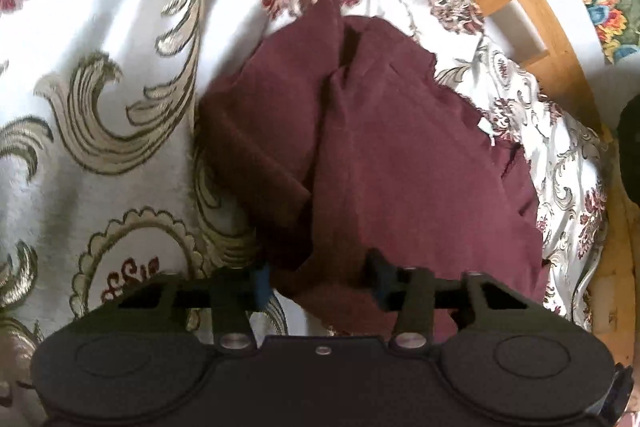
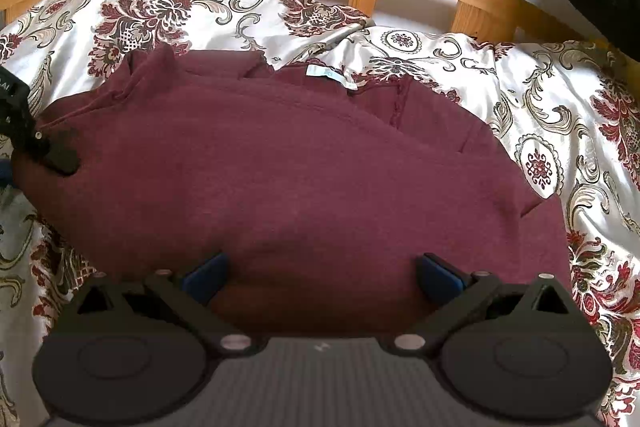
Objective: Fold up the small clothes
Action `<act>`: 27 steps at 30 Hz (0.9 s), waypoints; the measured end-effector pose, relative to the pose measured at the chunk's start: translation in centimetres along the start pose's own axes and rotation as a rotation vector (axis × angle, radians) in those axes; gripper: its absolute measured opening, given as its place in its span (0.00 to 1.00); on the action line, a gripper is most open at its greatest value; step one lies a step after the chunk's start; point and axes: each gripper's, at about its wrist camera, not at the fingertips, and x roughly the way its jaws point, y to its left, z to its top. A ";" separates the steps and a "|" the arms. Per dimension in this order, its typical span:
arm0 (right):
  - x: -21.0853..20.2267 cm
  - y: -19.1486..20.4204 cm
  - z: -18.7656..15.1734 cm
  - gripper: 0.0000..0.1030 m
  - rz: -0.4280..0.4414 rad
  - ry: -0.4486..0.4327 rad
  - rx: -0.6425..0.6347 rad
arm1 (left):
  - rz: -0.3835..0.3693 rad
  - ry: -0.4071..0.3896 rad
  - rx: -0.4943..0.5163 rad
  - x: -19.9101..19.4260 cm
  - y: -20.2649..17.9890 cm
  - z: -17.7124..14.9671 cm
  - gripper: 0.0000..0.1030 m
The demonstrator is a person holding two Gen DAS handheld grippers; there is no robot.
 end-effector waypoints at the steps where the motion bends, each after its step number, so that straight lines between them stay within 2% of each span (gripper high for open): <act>1: 0.0 0.0 0.0 1.00 0.000 0.000 0.000 | 0.003 -0.011 0.015 -0.2 -0.2 0.0 0.42; 5: 0.0 0.0 0.0 1.00 0.000 0.000 0.000 | 0.007 -0.037 0.070 -0.6 -0.9 -0.2 0.33; 8: 0.0 0.0 0.0 1.00 0.000 0.000 -0.001 | 0.014 -0.051 0.110 -0.8 -1.2 -0.3 0.31; 12: 0.0 0.0 0.1 1.00 0.001 0.000 0.000 | 0.012 -0.065 0.115 -0.8 -1.3 -0.4 0.29; 17: 0.0 0.0 0.3 1.00 0.003 0.015 -0.002 | -0.001 -0.110 0.151 -1.2 -2.0 -0.6 0.19; 22: -0.5 -1.1 1.4 1.00 0.044 0.068 0.011 | 0.002 -0.169 0.332 -2.5 -6.4 -0.4 0.17; 27: -2.6 -3.8 1.8 1.00 0.023 0.039 0.024 | -0.014 -0.201 0.533 -3.2 -12.8 -0.6 0.16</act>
